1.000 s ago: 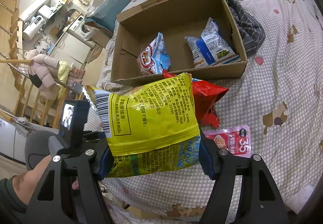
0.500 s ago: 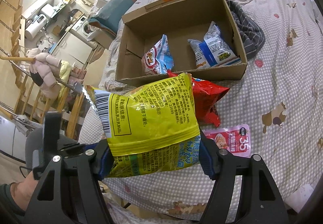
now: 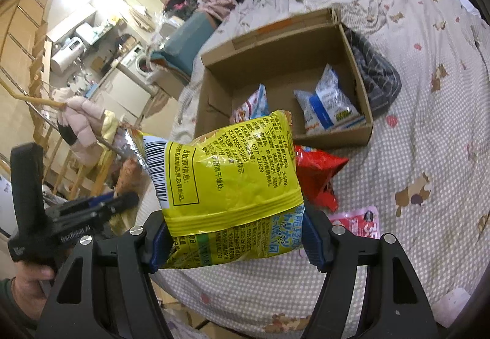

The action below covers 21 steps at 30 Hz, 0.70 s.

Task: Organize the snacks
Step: 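Grasp the peanut snack packet with the left tool while the right tool holds the yellow bag, then lower both packets into the cardboard box and open both tools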

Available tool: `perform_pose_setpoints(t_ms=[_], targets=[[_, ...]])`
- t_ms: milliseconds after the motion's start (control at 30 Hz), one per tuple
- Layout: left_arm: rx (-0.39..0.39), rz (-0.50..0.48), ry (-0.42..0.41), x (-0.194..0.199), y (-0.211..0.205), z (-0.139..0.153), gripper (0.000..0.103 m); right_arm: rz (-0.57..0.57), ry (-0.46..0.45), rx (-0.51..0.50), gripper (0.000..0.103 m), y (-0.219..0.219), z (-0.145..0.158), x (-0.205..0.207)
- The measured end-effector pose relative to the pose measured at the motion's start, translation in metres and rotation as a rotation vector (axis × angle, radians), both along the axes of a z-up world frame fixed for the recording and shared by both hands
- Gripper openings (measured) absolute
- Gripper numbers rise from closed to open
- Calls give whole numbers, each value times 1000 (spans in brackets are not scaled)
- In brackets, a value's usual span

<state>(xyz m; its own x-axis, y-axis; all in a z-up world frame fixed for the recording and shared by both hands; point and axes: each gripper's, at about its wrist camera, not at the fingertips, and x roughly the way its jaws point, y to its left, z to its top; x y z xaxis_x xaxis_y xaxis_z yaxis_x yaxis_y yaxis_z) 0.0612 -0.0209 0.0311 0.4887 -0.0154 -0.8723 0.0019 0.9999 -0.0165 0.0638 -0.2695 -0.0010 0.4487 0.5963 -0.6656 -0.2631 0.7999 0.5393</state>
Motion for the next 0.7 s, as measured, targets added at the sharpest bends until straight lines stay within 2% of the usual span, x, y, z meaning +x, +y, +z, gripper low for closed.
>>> perform_pose_setpoints(t_ms=[167, 400, 700], targets=[[-9, -10, -42, 28, 1, 13, 21, -48, -38, 7, 72, -9, 15, 8], [-31, -23, -61, 70, -4, 16, 21, -118, -45, 20, 72, -24, 30, 43], [-43, -4, -45, 131, 1, -6, 21, -155, -14, -4, 72, -23, 27, 106]])
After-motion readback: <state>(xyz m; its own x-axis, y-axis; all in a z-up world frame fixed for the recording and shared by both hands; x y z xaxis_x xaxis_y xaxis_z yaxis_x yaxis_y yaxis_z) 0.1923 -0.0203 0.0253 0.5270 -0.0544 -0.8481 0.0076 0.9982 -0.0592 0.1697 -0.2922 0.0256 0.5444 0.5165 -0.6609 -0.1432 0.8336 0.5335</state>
